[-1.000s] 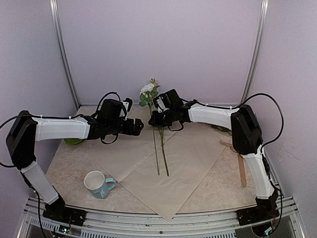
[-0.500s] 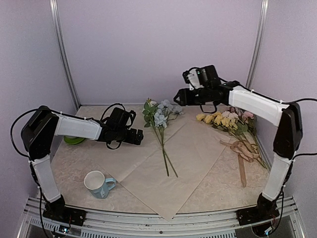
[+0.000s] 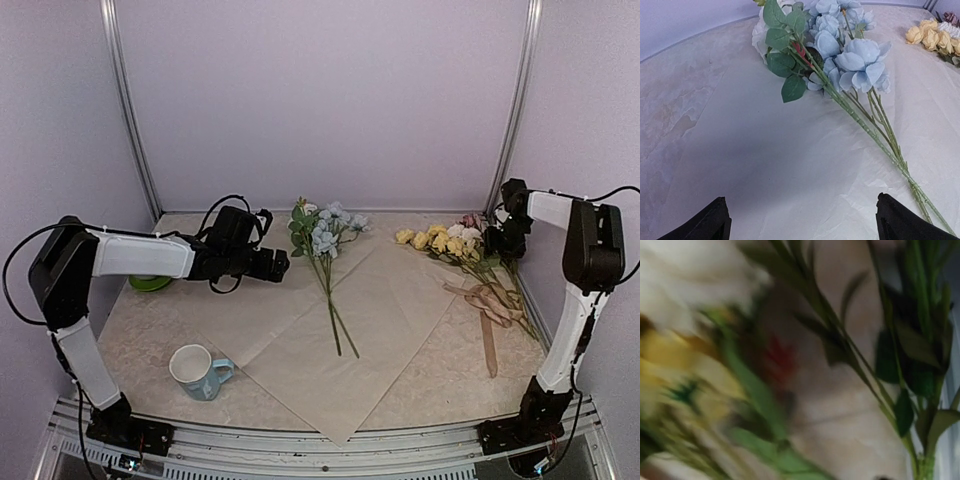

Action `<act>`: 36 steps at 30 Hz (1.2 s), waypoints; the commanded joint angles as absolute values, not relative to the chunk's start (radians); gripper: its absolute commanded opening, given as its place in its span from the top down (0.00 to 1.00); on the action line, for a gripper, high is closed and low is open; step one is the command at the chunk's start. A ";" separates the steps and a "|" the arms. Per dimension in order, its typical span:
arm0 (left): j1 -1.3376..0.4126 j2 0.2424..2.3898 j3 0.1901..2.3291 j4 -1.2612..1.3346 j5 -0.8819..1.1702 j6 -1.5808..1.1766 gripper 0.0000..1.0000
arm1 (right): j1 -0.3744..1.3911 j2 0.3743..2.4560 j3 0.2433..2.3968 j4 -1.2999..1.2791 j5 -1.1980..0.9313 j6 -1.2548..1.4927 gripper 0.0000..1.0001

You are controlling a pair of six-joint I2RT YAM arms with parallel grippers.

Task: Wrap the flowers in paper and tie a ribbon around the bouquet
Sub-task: Pick up the fake flower from the corner of the board.

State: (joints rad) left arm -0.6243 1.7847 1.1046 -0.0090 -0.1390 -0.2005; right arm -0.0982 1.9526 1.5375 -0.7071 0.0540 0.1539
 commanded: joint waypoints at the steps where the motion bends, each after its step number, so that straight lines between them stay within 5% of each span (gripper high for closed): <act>1: -0.633 1.715 1.127 -0.026 -0.142 -0.178 0.01 | -0.140 1.989 1.557 -0.767 0.072 0.098 0.53; 3: -0.644 1.689 1.121 -0.019 -0.145 -0.174 0.01 | -0.149 2.016 1.566 -0.768 0.033 0.085 0.61; 22: -0.669 1.668 1.132 -0.023 -0.168 -0.156 0.01 | -0.150 2.138 1.559 -0.728 -0.078 0.004 0.68; 29: -0.670 1.672 1.133 -0.021 -0.165 -0.155 0.01 | -0.126 2.119 1.523 -0.666 -0.042 -0.090 0.99; 36: -0.673 1.670 1.129 -0.021 -0.164 -0.152 0.01 | -0.051 1.982 1.451 -0.526 0.109 -0.177 1.00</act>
State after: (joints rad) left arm -0.6666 1.6733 1.1057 -0.0200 -0.1623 -0.1665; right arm -0.1051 2.0865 1.5021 -0.6342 0.0010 -0.1104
